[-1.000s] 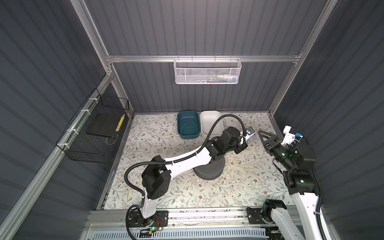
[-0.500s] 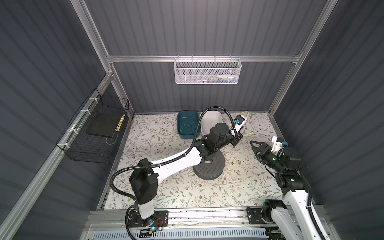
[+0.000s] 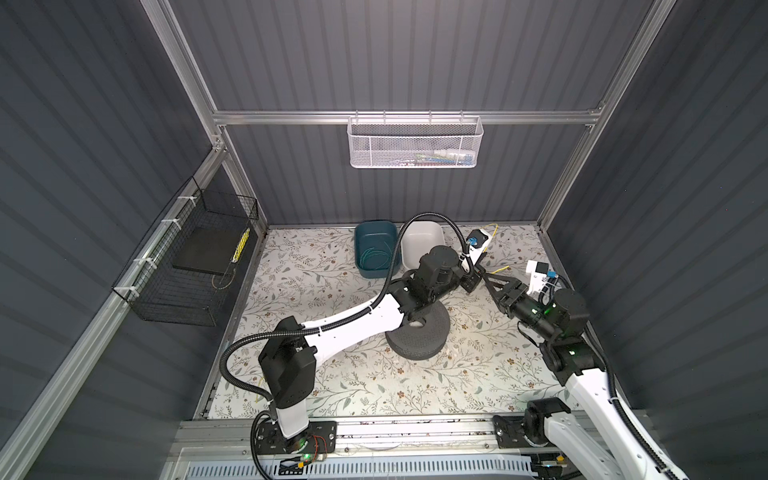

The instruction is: Wrap the cables

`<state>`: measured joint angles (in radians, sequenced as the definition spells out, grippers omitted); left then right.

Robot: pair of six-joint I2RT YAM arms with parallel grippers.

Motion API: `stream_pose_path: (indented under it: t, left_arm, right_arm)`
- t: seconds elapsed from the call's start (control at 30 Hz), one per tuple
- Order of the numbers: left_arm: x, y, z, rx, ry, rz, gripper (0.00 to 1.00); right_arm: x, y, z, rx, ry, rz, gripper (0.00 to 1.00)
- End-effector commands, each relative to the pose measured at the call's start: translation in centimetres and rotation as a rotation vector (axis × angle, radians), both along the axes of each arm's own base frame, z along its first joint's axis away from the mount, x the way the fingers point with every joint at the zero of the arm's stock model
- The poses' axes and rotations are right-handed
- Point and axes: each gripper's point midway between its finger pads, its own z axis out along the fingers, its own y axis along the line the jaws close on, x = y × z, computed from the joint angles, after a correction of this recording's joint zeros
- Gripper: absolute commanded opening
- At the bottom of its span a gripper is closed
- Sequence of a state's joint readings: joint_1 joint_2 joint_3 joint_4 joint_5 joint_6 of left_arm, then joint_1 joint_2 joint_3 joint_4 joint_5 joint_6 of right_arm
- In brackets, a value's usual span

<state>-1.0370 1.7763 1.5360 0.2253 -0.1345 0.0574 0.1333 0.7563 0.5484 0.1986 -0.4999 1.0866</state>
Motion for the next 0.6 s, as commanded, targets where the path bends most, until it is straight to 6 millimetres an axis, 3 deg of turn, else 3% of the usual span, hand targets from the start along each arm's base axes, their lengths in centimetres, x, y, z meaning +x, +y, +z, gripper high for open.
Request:
stream_pose_path:
  t: [0.0,0.17,0.3,0.43,0.57]
  left_arm:
    - [-0.2,0.8,2.0,-0.051,0.004,-0.004,0.0]
    - [-0.6,0.8,1.7,-0.049,0.022,-0.021,0.0]
    - [-0.8,1.1,1.5,-0.045,0.025,-0.021,0.0]
    - [-1.2,1.7,1.5,-0.03,0.016,-0.023,0.0]
    - [-2.1,2.8,1.5,-0.016,0.0,-0.039,0.0]
  right_arm:
    - [1.0,-0.3,3.0,-0.017,-0.1,-0.03,0.47]
    - [1.9,-0.4,3.4,-0.057,-0.109,-0.048,0.33]
    - [1.9,-0.6,3.9,-0.065,-0.113,-0.053,0.06]
    - [1.8,-1.3,4.2,-0.107,-0.109,-0.093,0.0]
    - [2.4,-2.5,4.7,-0.144,-0.109,-0.131,0.0]
